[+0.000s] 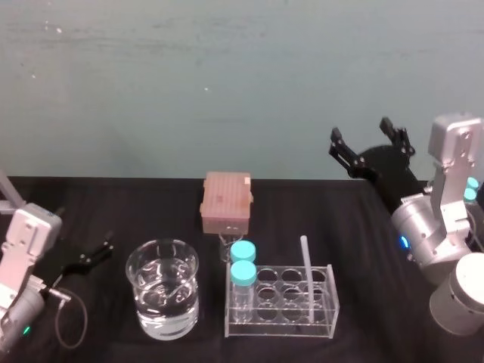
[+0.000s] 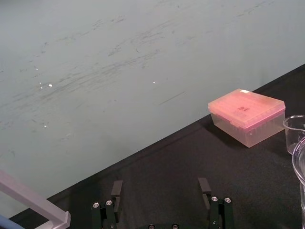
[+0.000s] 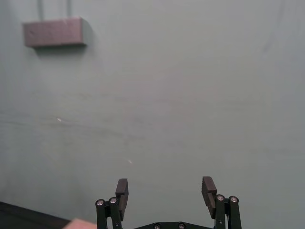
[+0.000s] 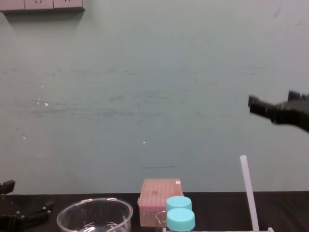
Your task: Pick up the stirring rod with one hand, then place it down.
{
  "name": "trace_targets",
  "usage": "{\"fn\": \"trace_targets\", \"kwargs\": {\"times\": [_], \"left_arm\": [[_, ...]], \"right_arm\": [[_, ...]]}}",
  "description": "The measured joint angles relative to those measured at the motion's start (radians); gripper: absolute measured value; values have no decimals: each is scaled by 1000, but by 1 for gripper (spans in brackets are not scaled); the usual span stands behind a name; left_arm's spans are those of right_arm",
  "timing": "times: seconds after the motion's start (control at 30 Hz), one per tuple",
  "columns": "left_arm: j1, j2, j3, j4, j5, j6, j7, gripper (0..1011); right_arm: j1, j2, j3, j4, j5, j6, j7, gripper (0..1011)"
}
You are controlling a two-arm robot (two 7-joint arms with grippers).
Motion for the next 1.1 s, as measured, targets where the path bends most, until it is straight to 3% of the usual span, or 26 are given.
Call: {"fn": "trace_targets", "kwargs": {"times": [0.17, 0.37, 1.1], "left_arm": [[0, 0, 0, 0, 0, 0, 0, 1005], [0, 0, 0, 0, 0, 0, 0, 1005], [0, 0, 0, 0, 0, 0, 0, 1005]], "right_arm": [[-28, -25, 8, 17, -49, 5, -65, 1003], [-49, -23, 31, -4, -47, 62, -76, 1003], [-44, -27, 22, 8, -54, 40, -79, 1003]]}}
